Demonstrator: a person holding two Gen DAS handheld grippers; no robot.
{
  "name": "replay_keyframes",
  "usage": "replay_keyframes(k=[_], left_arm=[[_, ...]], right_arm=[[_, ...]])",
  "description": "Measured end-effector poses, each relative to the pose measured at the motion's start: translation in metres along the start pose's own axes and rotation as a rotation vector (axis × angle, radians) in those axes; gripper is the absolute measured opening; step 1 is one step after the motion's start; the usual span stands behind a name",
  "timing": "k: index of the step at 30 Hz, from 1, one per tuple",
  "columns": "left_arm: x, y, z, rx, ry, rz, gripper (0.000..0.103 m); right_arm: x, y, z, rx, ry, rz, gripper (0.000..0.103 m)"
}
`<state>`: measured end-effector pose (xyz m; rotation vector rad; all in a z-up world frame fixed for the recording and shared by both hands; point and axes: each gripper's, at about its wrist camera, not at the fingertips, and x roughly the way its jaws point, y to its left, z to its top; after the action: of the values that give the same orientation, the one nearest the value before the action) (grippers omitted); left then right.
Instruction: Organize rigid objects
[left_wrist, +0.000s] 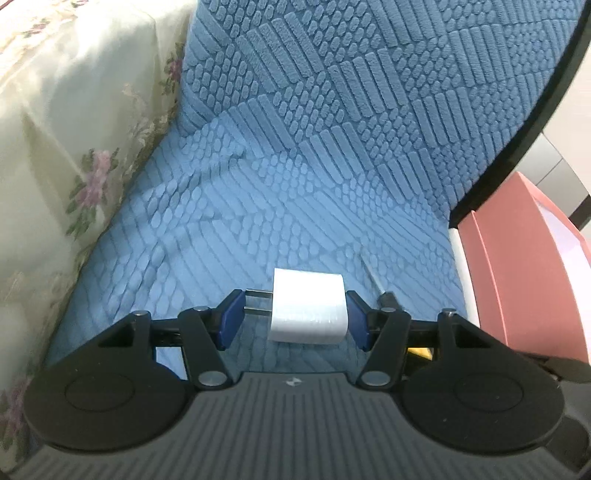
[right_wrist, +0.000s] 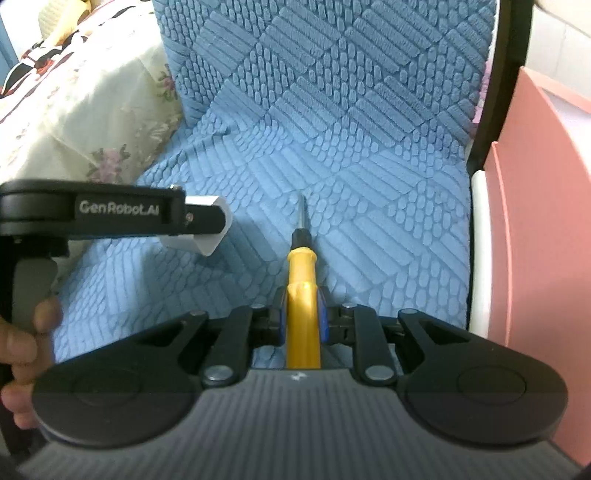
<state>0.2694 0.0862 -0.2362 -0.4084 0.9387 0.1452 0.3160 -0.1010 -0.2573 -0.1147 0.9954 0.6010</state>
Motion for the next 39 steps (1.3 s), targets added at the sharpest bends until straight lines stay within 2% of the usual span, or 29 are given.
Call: replay_keyframes(k=[12, 20, 30, 39], left_arm=[[-0.044, -0.014, -0.025, 0.026, -0.022, -0.032, 0.064], [-0.068, -0.019, -0.04, -0.017, -0.022, -0.023, 0.064], [-0.121, -0.048, -0.023, 0.0, -0.083, -0.04, 0.064], [-0.16, -0.085, -0.01, 0.006, -0.111, -0.069, 0.064]], right_arm=[[-0.038, -0.008, -0.018, 0.068, -0.007, -0.044, 0.02], [-0.065, -0.003, -0.022, 0.064, -0.016, -0.042, 0.02], [-0.116, -0.004, -0.015, 0.076, -0.057, -0.035, 0.02], [-0.175, -0.014, 0.005, 0.046, -0.155, -0.065, 0.02]])
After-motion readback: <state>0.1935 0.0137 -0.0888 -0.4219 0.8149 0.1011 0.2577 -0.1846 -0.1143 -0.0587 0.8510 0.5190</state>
